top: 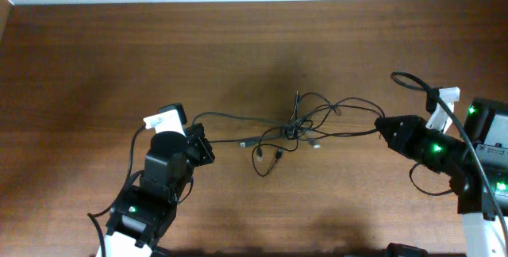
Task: Untangle cables
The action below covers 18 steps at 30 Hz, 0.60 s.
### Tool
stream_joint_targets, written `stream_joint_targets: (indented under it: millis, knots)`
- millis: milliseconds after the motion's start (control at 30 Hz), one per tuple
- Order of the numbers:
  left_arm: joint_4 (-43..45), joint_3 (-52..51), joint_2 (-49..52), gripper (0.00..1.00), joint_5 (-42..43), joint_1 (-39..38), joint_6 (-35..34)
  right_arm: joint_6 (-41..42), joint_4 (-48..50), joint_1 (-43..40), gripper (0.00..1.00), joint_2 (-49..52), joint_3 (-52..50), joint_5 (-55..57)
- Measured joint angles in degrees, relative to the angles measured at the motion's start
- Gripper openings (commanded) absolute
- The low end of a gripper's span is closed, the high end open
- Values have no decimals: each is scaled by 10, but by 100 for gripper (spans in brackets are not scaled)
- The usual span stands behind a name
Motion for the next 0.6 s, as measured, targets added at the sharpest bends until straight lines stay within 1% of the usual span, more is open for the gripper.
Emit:
stream_joint_targets:
  millis: [67,100,167,200,233,300,367,400,433,467,500,600]
  knots:
    - [0,0,0,0,-26,0,-17,-2,-13,-1,9,9,0,35]
    - [-2,0,0,0,-50,2,-23,-2,-26,-5,15,17,0,62]
    - [-14,0,0,0,-110,4,-60,-3,-49,-11,33,37,1,99]
    - [-16,0,0,0,-135,4,-91,-2,-59,-11,37,46,1,106]
    - [-14,0,0,0,-151,5,-132,-2,-70,-9,39,62,1,114]
    - [-3,0,0,0,-137,5,-156,-3,-79,10,44,85,1,101]
    - [23,0,1,0,-81,7,-127,-3,-74,49,52,104,1,73]
    - [32,0,1,0,-65,7,-111,-5,-68,72,54,111,1,57]
    - [71,0,3,0,3,7,-44,-4,-55,112,54,123,1,21]
    - [95,-2,3,0,37,7,-11,2,-30,135,54,131,1,-2]
    - [146,-2,5,0,93,7,42,18,3,170,54,145,1,-25]
    - [198,-1,5,0,191,7,105,76,71,238,53,187,1,-55]
